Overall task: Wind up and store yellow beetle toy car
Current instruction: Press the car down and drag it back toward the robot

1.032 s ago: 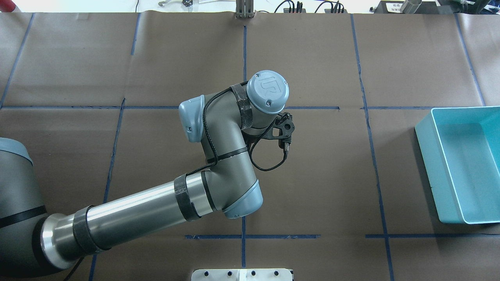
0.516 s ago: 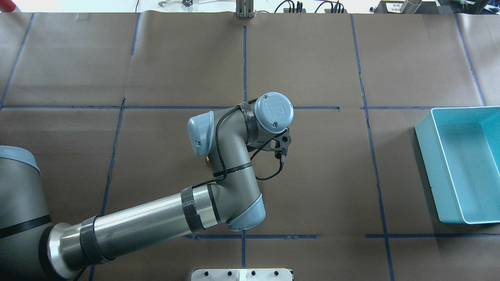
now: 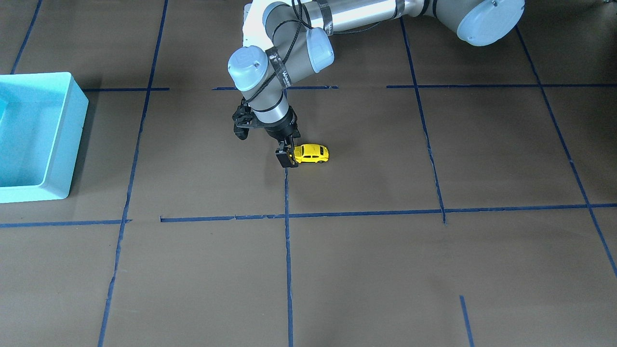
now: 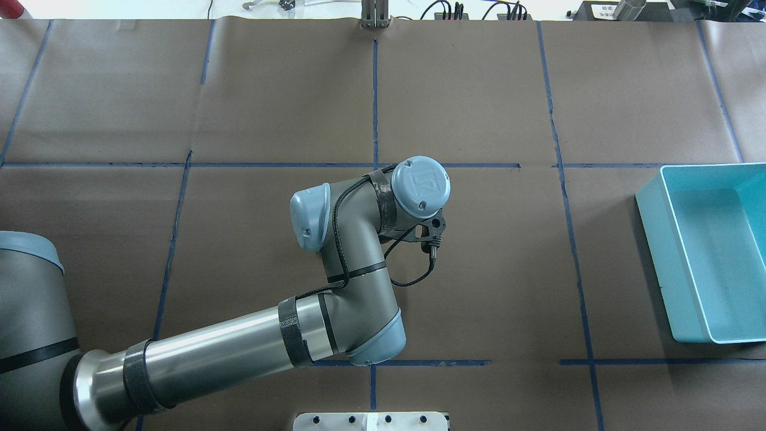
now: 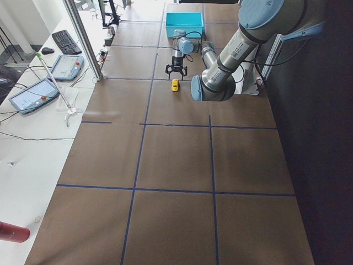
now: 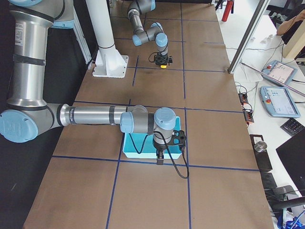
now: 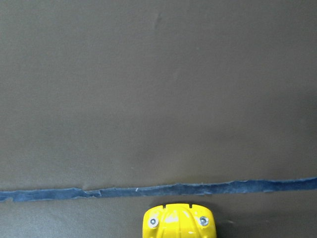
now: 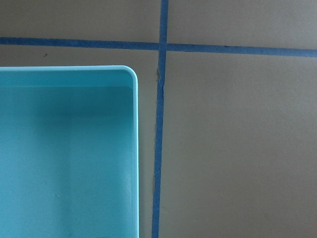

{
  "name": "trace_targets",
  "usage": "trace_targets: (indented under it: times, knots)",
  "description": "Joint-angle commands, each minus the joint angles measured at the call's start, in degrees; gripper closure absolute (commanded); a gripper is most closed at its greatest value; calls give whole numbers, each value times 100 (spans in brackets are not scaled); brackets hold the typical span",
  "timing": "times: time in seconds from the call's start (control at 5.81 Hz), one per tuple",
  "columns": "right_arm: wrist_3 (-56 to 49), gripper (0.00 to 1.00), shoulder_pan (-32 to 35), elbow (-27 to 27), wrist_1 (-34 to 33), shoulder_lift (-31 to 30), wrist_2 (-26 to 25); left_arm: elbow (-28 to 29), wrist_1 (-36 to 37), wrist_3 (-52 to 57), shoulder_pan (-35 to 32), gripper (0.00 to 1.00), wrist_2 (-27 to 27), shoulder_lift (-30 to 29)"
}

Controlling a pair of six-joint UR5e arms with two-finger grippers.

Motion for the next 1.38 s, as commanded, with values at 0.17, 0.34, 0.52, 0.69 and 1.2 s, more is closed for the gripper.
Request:
trace_targets:
  times: [0.17, 0.34, 0.52, 0.69, 1.2]
  knots:
    - [4, 0, 0, -32, 0, 7, 4, 3, -45, 21, 4, 0, -6, 53]
    - [4, 0, 0, -32, 0, 7, 4, 11, -53, 21, 4, 1, -6, 62]
    - [4, 0, 0, -32, 0, 7, 4, 12, -54, 4, 4, 8, -15, 70]
    - [4, 0, 0, -40, 0, 7, 4, 20, -71, 4, 4, 15, -23, 97]
    - [4, 0, 0, -84, 0, 15, 4, 20, -194, 3, -14, 67, -67, 97]
